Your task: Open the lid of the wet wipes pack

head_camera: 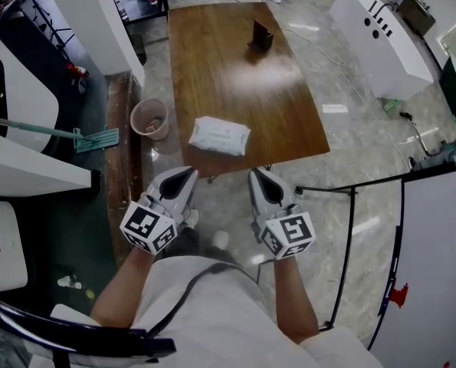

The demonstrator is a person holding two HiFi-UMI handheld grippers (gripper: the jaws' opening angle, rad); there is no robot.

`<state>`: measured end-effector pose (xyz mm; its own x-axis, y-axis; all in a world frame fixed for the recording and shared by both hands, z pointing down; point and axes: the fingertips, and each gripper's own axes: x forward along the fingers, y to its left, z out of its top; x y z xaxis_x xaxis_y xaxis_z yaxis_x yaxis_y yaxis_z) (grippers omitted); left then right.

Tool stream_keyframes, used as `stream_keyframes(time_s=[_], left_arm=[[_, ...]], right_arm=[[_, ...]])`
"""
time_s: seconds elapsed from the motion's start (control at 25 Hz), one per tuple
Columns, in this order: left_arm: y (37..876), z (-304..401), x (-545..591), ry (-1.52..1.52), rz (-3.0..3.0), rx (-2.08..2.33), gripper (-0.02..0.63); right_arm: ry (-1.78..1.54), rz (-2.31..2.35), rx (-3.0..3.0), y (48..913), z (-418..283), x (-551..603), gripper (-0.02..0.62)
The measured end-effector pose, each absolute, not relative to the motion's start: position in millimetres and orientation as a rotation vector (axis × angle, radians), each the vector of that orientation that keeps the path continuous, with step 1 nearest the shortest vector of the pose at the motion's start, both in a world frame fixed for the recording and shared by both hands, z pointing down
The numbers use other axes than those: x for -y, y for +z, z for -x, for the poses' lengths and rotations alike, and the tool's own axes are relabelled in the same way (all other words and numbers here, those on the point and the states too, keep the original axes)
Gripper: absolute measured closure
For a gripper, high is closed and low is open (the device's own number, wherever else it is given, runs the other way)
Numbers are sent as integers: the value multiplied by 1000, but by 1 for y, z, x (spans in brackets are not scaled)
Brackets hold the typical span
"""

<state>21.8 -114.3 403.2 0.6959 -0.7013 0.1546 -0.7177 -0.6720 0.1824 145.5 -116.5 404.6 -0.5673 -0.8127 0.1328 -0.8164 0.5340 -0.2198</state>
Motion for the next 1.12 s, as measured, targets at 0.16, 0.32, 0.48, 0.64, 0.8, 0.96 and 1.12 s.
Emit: stream_keyframes(time_s=[0.16,0.32,0.48,0.64,0.8,0.96,1.12], left_arm=[[412,-18,132,153,-2713,1097,600],[423,-11,149,201,-2733,1061,600],[435,-4,168,241,-2752,1025,600],[447,-1,183,289,-2773,997,600],[459,-2,192,323,-2788,968,600],[468,-6,198,343,-2793,940,600],[477,-9,206,352,-2787,927,600]], right_arm=[[348,-1459,2690,411,-137,135,586],[302,-1456,2639,422,-126,153,586],[256,-1442,2595,435,-112,172,586],[239,-1422,2568,444,-102,188,586],[246,-1408,2544,454,-95,197,586],[262,-1401,2521,464,-90,202,586],[286,-1399,2503,473,-89,207,586]])
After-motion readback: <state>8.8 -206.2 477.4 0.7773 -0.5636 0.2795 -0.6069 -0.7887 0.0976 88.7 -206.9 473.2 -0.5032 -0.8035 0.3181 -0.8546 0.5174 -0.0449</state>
